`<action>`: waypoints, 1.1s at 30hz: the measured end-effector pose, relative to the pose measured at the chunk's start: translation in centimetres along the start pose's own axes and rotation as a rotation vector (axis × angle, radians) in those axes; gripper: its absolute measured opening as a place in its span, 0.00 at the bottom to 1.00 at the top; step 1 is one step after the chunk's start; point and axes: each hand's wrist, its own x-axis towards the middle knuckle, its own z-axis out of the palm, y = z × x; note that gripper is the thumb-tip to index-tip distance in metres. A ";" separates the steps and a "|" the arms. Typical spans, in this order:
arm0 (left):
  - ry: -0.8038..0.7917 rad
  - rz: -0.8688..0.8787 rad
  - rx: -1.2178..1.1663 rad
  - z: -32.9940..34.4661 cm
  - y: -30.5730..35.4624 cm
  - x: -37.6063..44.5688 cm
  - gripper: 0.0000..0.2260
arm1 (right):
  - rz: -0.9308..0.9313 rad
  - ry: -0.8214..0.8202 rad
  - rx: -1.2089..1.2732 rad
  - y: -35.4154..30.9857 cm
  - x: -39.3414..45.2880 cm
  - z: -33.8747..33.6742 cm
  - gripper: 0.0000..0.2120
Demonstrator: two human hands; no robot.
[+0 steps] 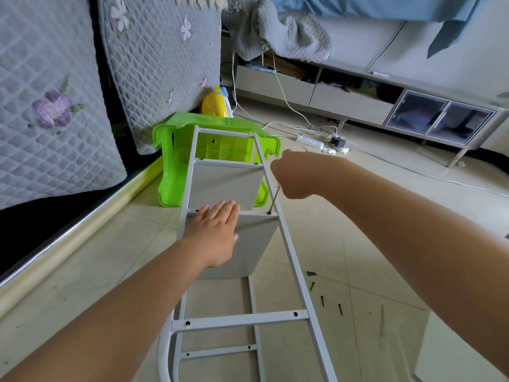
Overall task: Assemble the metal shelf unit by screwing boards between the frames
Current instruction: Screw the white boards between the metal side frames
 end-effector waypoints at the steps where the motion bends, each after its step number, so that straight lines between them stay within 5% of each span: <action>1: -0.001 -0.002 0.003 0.0 0.0 0.0 0.26 | -0.025 0.013 -0.017 0.3 0.1 0.0 0.12; 9: -0.019 -0.010 -0.003 -0.2 0.2 -0.1 0.26 | -0.046 -0.040 -0.054 0.6 1.3 -0.4 0.13; 13: -0.027 -0.013 -0.001 -0.3 0.2 -0.2 0.26 | 0.106 -0.055 0.240 0.9 1.5 -0.9 0.15; 18: -0.039 -0.019 -0.011 -0.3 0.2 -0.2 0.26 | 0.200 -0.192 0.313 1.3 1.5 -0.6 0.16; 23: -0.029 -0.014 -0.020 -0.2 0.3 -0.3 0.26 | 0.106 -0.141 0.343 1.8 0.9 0.1 0.07; 28: -0.015 -0.012 -0.009 -0.1 0.2 -0.3 0.26 | -0.033 0.090 0.153 1.3 0.7 0.6 0.13; 33: -0.012 -0.004 -0.014 0.0 0.3 -0.4 0.26 | -0.021 0.128 0.081 1.5 1.3 1.1 0.14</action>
